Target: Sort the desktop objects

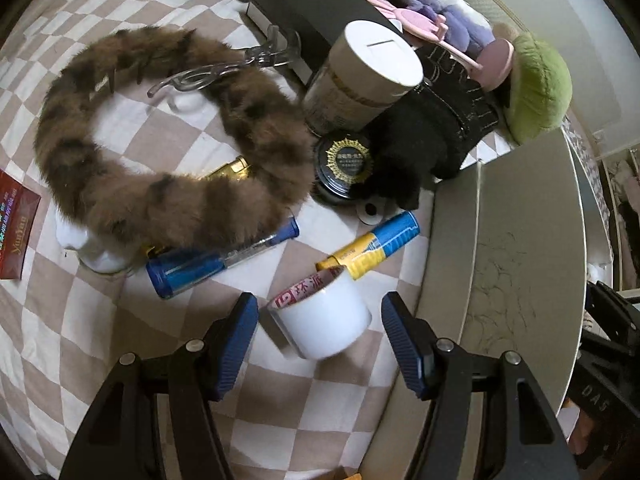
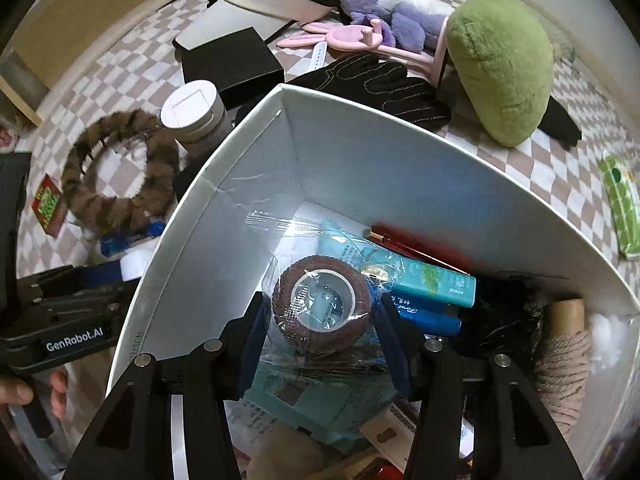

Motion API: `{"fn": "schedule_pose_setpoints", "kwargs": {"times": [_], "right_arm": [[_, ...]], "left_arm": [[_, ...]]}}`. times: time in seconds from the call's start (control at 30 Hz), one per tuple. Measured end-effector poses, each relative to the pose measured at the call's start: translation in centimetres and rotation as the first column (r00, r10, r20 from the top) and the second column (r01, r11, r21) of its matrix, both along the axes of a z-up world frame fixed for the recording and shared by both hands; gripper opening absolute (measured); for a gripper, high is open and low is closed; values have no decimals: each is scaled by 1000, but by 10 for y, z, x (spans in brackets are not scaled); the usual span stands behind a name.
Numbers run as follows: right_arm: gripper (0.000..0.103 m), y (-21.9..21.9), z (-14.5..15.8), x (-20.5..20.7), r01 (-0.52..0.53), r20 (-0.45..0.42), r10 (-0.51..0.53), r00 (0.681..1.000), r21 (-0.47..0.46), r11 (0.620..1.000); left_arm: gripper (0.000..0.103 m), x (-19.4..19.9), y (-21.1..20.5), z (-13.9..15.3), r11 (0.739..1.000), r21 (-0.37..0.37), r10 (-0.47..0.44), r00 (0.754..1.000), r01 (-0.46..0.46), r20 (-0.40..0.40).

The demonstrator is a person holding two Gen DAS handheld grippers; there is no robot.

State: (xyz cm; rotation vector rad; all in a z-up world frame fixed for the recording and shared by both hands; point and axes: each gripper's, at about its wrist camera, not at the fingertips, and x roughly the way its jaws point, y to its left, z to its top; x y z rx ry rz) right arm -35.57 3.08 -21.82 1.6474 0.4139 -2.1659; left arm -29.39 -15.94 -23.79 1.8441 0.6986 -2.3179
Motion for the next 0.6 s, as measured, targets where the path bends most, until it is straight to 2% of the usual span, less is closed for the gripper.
{"fn": "schedule_pose_setpoints", "kwargs": {"times": [0.1,0.17,0.23,0.4,0.6], "right_arm": [[57,-2,-2,-3,7,9,-7,1000,7,1000],[62,0,-2,-5,19,17,-18,1000,-7,1000],[64,3,-2,-6,31,23,-31,999,-17,999],[76,10,1,-10,63,33,-62,998,-40,997],[76,25,22,-14,97,15,-96,995,-96,991]], "left_arm": [[64,0,-2,-1,1000,2,2,1000,-2,-1],[60,0,-3,-3,1000,6,1,1000,-1,-1],[52,0,-4,-3,1000,14,-2,1000,2,0],[51,2,-3,0,1000,7,-13,1000,13,-10],[51,6,-6,4,1000,2,-14,1000,14,-25]]}}
